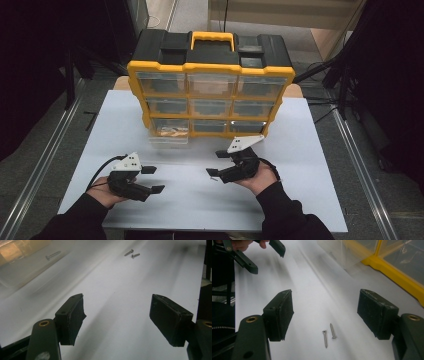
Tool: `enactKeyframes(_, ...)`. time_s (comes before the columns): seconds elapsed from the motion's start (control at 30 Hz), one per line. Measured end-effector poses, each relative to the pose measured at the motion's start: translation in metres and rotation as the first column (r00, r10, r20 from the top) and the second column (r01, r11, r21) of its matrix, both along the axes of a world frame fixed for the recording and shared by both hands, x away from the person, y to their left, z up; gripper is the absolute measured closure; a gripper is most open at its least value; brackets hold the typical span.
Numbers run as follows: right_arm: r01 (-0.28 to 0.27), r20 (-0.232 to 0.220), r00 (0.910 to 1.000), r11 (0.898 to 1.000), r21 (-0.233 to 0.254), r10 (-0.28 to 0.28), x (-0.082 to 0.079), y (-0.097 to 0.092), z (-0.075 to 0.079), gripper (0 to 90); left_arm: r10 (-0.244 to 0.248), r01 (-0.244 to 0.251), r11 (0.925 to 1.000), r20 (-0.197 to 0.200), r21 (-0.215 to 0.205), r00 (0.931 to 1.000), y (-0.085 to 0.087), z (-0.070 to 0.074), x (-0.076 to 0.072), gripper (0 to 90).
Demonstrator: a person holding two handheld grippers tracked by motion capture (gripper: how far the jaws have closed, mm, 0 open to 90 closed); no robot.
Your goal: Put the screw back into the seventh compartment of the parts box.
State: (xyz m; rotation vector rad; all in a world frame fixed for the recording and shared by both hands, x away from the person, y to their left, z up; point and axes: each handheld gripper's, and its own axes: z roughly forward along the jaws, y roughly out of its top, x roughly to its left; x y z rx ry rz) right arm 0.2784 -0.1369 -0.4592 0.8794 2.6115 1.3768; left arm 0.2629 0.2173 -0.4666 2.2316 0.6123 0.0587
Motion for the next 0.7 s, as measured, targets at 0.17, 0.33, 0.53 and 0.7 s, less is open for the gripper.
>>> enactKeyframes(0.17, 0.004, 0.004, 1.0, 1.0, -0.006, -0.004, -0.003, -0.001, -0.005, 30.8, -0.002, 0.002, 1.0, 0.001, 0.002, 1.0, 0.0, 0.0, 0.0, 27.7)
enactKeyframes(0.33, 0.008, -0.006, 1.0, 1.0, -0.017, -0.008, -0.006, 0.001, -0.013, 31.0, -0.003, 0.003, 1.0, 0.001, 0.002, 1.0, 0.0, 0.0, 0.0, 27.7)
enactKeyframes(0.53, 0.0, -0.023, 0.9997, 1.0, -0.031, -0.001, -0.01, 0.004, -0.019, 31.1, -0.003, 0.003, 1.0, 0.003, 0.0, 1.0, 0.0, 0.0, 0.0, 27.7)
enactKeyframes(0.7, 0.001, -0.018, 0.9998, 0.999, -0.042, -0.001, -0.012, 0.004, -0.024, 31.5, -0.004, 0.004, 1.0, 0.004, 0.001, 1.0, 0.0, 0.0, 0.0, 27.6)
